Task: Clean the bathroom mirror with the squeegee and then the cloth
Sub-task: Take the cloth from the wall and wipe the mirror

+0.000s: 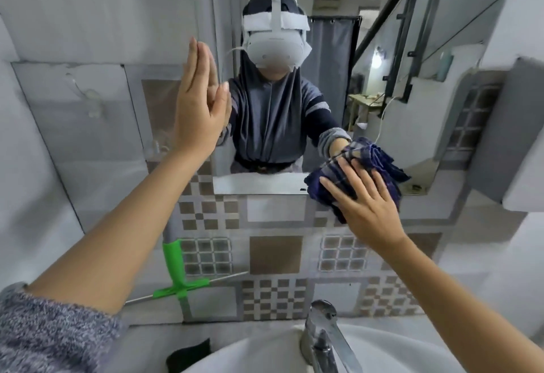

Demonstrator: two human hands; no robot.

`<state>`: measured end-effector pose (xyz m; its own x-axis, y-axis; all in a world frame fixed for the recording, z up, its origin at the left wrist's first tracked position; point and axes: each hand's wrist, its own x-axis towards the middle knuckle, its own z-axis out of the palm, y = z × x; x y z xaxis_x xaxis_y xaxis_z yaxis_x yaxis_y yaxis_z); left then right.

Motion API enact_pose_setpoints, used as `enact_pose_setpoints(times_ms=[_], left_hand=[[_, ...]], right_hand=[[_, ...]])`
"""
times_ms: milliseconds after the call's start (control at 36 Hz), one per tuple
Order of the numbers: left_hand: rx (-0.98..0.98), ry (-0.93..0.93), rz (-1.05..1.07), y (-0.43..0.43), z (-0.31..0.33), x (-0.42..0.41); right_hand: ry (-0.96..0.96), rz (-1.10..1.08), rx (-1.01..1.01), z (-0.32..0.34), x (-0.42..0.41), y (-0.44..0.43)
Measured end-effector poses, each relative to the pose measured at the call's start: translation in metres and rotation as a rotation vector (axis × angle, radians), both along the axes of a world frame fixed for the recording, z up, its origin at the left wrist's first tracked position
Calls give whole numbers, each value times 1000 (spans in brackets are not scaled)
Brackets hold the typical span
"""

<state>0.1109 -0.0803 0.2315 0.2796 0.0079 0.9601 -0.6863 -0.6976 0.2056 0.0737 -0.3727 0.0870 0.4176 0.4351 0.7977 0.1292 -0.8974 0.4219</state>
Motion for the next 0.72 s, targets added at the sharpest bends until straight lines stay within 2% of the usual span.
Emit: enact_pose_setpoints(times_ms=[139,250,444,583,722], left_hand=[[-111,-31,-27,-18,-10,-7],[-150,9,11,-36,-22,-6],[64,23,-105,-104,-63,-20],[228,125,-248,-158,-96,-34],[245,214,-342,-199,-110,-44]], right_hand=[[23,-41,354,-15,-9,-35],[36,-11,535,-21,-11,-40],[41,4,655,-22,-12,-39],[19,-3,694,-20,-13,-38],[11,-6,699,-19,-15,-39]])
